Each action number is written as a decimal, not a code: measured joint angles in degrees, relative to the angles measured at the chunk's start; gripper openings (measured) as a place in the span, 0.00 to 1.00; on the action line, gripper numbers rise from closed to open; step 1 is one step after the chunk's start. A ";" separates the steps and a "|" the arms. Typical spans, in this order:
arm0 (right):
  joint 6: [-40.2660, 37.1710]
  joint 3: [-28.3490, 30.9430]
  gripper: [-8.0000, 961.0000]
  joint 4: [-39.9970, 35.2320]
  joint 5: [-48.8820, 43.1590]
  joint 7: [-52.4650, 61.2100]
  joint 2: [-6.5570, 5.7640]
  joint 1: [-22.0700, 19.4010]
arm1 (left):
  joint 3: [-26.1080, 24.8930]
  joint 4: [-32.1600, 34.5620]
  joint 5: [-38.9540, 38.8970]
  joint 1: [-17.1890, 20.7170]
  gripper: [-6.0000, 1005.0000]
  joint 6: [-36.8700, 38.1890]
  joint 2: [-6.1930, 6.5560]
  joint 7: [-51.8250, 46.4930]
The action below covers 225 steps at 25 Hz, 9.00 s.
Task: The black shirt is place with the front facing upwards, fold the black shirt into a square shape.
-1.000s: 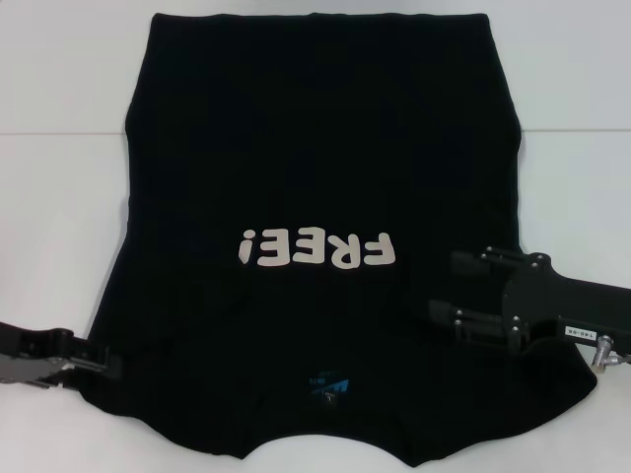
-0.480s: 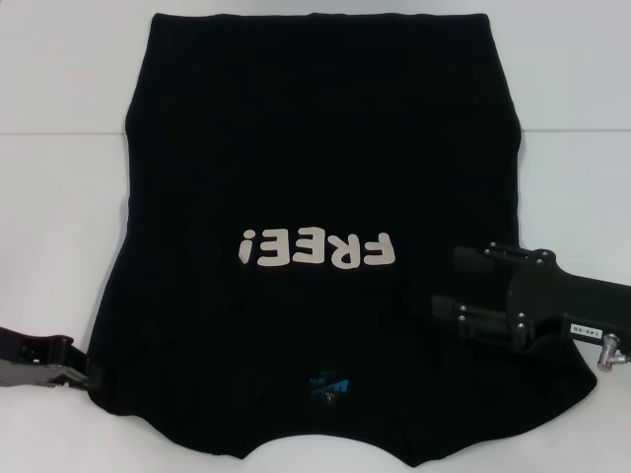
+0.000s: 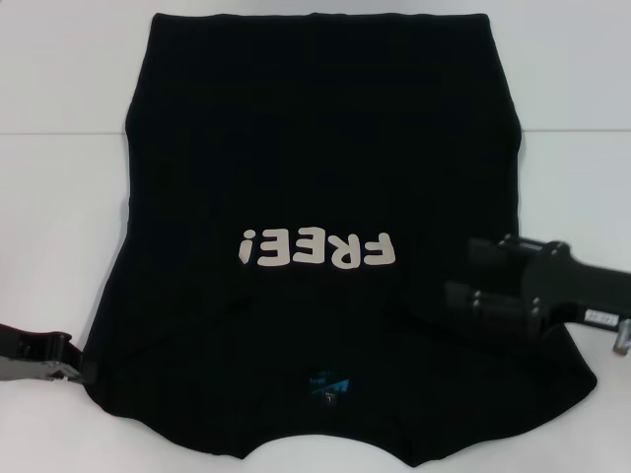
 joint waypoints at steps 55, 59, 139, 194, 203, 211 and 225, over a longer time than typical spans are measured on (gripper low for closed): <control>-2.64 -9.02 0.74 -5.28 -44.57 74.51 -8.40 15.14 | -8.77 -4.15 -8.68 -0.93 0.07 4.63 2.04 8.50; -2.54 -9.22 0.73 -4.92 -44.79 74.52 -8.17 15.50 | -8.78 -4.15 -8.68 -0.96 0.07 4.62 2.12 8.43; -9.39 15.73 0.11 0.52 -33.79 51.96 -11.92 11.33 | -31.46 -18.96 -14.05 0.28 0.14 5.25 5.36 10.38; 27.19 10.05 0.50 5.25 9.24 26.80 -3.68 6.73 | -31.42 -22.87 -32.72 -4.89 0.48 -25.51 -3.30 33.31; 1.40 4.66 0.85 5.07 1.10 9.42 -5.25 2.54 | -14.58 -21.08 -32.52 1.92 0.80 -9.73 2.63 23.85; -0.26 2.90 0.84 5.31 -9.83 -1.38 -0.36 2.36 | -5.31 -16.44 -32.38 3.83 0.83 -11.04 2.35 23.60; 0.74 2.37 0.84 6.81 -11.62 -1.02 0.13 2.68 | -0.37 -16.59 -32.31 2.20 0.83 -23.73 -1.52 24.05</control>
